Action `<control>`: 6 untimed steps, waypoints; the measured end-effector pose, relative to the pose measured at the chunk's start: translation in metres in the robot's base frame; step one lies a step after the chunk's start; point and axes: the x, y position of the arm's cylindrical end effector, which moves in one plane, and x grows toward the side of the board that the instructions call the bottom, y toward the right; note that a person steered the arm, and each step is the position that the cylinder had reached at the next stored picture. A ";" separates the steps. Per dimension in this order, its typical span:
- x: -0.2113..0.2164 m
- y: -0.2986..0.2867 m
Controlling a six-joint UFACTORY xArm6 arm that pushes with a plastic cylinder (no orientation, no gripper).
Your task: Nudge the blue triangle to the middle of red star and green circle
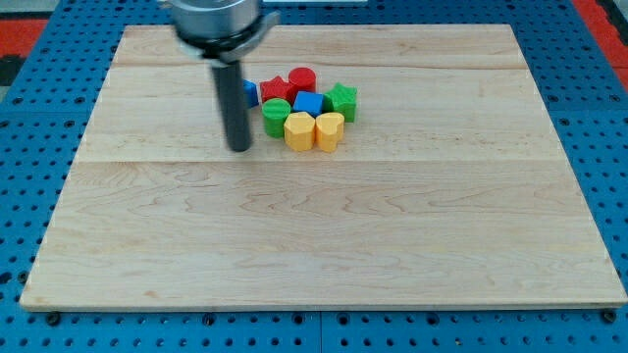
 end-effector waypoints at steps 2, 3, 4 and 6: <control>-0.093 -0.017; -0.111 0.064; -0.115 0.075; -0.171 0.066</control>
